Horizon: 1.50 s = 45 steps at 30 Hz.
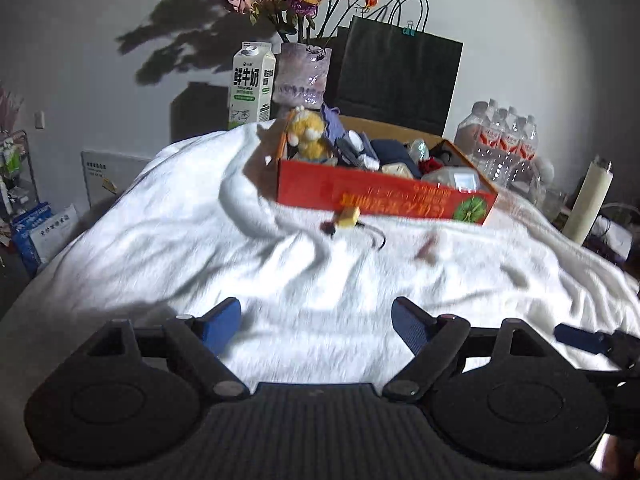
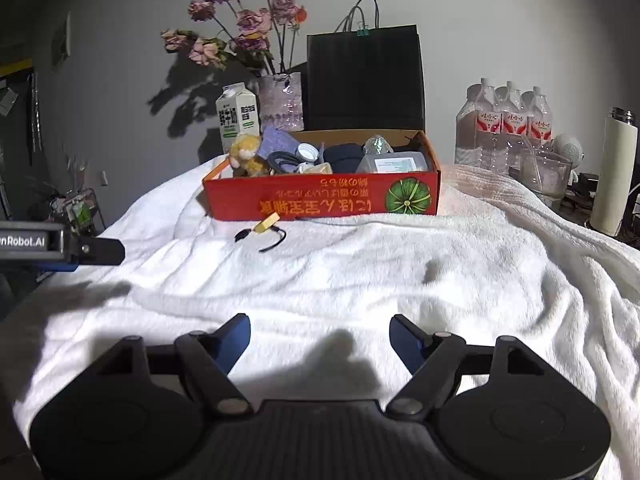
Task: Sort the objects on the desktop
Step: 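Withdraw both tools from the box over the towel, then grasp the yellow plug with the left tool while the right tool grasps its black cable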
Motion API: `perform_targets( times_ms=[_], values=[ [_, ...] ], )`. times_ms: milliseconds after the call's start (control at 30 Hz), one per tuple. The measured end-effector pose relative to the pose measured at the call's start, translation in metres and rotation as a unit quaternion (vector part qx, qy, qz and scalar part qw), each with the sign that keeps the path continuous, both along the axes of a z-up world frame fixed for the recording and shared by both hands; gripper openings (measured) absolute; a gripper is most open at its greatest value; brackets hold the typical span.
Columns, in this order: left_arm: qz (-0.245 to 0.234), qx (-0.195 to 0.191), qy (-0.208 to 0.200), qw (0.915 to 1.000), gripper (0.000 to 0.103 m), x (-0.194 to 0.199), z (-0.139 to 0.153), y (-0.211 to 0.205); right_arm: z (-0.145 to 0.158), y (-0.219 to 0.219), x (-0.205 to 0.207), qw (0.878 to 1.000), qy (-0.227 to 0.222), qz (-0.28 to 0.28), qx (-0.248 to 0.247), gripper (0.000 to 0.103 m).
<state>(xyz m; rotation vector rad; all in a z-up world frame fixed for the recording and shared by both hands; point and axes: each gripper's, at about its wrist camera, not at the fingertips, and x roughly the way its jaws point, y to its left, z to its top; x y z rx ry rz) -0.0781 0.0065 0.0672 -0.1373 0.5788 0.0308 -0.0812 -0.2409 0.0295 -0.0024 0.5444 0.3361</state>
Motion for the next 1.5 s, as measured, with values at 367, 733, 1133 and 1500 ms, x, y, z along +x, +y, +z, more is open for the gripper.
perform_targets(
  times_ms=[367,733,1133,1500],
  values=[
    [0.007,-0.011,-0.005,0.9999,0.084,-0.021,-0.03,-0.004,-0.016,-0.008,-0.034,1.0,-0.014,-0.012,-0.017,0.075],
    [-0.018,-0.007,-0.009,0.9998,0.078,0.045,-0.021,-0.007,-0.006,-0.006,0.003,0.999,-0.025,-0.007,-0.026,0.074],
    [-0.093,0.005,0.018,0.9955,0.055,0.212,-0.025,0.002,0.003,0.039,0.156,0.998,0.022,0.064,0.016,0.049],
    [-0.146,-0.019,0.069,0.9868,0.022,0.256,-0.054,-0.009,-0.034,0.091,0.207,0.994,0.066,0.084,-0.024,0.021]
  ],
)
